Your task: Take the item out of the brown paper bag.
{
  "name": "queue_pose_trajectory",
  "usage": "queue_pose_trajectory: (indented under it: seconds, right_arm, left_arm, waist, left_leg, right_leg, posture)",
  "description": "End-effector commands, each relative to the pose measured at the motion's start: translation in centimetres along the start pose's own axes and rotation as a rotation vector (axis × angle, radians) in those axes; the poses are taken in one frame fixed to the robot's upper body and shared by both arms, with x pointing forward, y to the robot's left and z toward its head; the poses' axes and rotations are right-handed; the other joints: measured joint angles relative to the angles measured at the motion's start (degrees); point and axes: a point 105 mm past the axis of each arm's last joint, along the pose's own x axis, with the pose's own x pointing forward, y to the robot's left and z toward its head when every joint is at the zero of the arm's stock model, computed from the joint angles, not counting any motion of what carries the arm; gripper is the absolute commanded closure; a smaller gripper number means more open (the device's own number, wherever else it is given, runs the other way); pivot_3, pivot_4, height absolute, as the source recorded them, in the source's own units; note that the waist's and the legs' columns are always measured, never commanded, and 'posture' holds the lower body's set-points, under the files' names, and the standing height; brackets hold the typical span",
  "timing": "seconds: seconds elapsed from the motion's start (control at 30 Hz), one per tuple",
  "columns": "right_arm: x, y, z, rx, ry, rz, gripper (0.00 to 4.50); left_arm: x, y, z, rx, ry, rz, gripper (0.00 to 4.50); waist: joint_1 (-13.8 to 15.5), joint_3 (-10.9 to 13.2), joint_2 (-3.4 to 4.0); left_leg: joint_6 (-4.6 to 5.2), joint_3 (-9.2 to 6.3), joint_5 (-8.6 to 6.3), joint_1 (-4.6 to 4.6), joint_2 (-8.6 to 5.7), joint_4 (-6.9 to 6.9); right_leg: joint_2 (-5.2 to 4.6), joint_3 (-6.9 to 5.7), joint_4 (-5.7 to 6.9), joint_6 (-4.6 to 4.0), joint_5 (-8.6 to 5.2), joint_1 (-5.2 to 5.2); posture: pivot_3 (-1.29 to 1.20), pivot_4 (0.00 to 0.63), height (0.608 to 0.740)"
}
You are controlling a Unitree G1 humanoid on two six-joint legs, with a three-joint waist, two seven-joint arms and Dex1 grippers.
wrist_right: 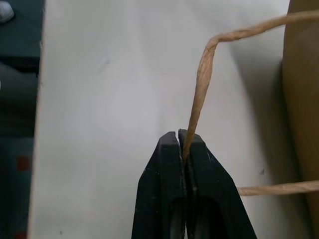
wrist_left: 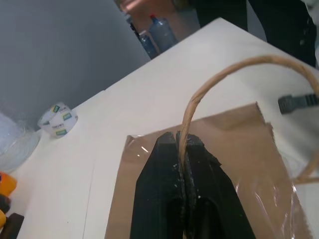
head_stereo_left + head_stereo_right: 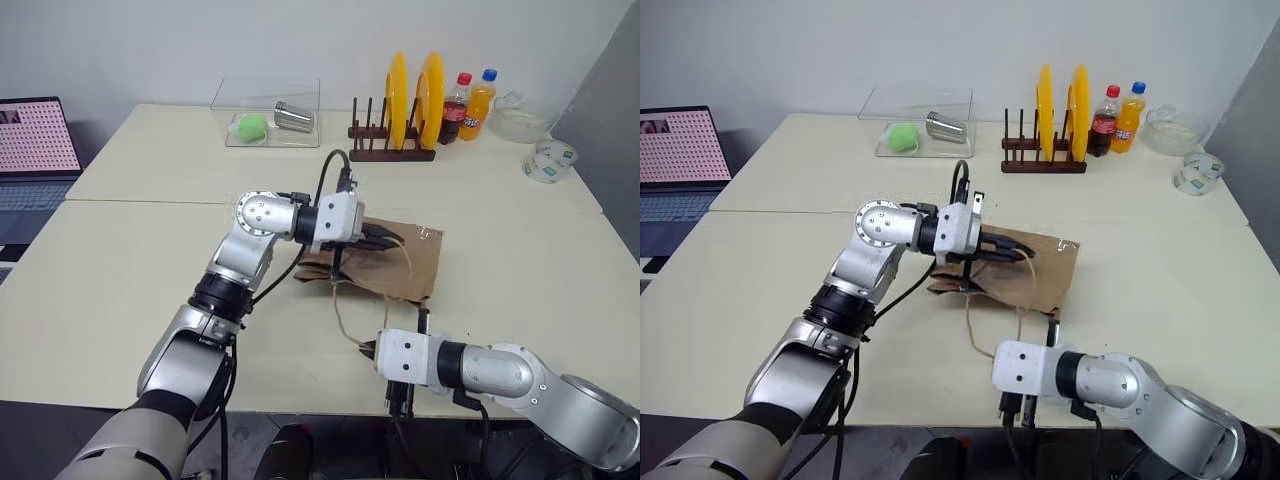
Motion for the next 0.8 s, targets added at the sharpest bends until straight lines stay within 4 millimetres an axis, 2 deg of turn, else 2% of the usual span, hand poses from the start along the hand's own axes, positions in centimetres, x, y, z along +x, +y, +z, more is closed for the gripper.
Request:
queue_pose_trajectory:
  seconds: [0.03, 0.13, 0.3, 0.6, 0.67, 0.8]
  right_arm:
    - [0.3, 1.7, -1.0, -0.03, 0.034, 0.068, 4.48]
    - [0.4, 2.4, -2.0, -0.051, 0.08, 0.09, 4.48]
    - [0.4, 2.6, -2.6, -0.086, 0.11, 0.088, 4.48]
    - [0.1, 3.1, -2.9, -0.12, 0.135, 0.117, 4.48]
    - [0.0, 2.8, -2.9, -0.129, 0.138, 0.1, 4.48]
    - [-0.5, 0.7, -3.0, -0.15, 0.144, -0.021, 4.48]
  left_arm:
    - [-0.1, 3.7, 4.3, -0.015, -0.094, 0.117, 4.5]
    - [-0.2, 5.6, 5.5, -0.062, -0.12, 0.188, 4.5]
    - [-0.6, 7.5, 6.3, -0.101, -0.138, 0.267, 4.5]
    - [-1.1, 9.2, 6.7, -0.124, -0.158, 0.353, 4.5]
    - [-1.1, 9.2, 6.7, -0.124, -0.159, 0.353, 4.5]
    - [-1.5, 8.9, 6.4, -0.148, -0.163, 0.332, 4.5]
  waist:
    - [0.0, 0.0, -0.01]
    - [0.0, 0.0, 0.0]
    - [0.0, 0.0, 0.0]
    - [0.0, 0.0, -0.01]
    - [0.0, 0.0, -0.01]
    - [0.0, 0.0, -0.01]
  left_leg:
    - [0.0, 0.0, 0.0, -0.01, 0.0, 0.0]
    - [-0.01, 0.01, 0.0, -0.01, 0.0, 0.0]
    - [-0.16, 0.0, 0.09, -0.01, 0.01, 0.0]
    - [-0.22, 0.0, 0.12, -0.03, 0.0, -0.01]
    - [-0.22, 0.01, 0.12, -0.03, 0.0, 0.0]
    - [-0.22, 0.0, 0.12, -0.04, 0.0, -0.01]
  right_leg:
    - [0.0, 0.0, -0.01, 0.0, 0.0, 0.01]
    - [-0.01, -0.01, -0.02, 0.01, -0.01, 0.0]
    - [0.0, -0.02, -0.01, 0.01, -0.01, -0.01]
    - [-0.02, -0.01, -0.04, 0.01, -0.01, 0.0]
    - [-0.03, -0.01, -0.03, 0.01, 0.0, -0.01]
    - [-0.02, -0.02, -0.03, 0.01, 0.0, -0.02]
  posture:
    - [0.0, 0.15, 0.74]
    - [0.0, 0.15, 0.74]
    - [0.0, 0.15, 0.74]
    - [0.0, 0.15, 0.74]
    - [0.0, 0.15, 0.74]
    - [0.0, 0.15, 0.74]
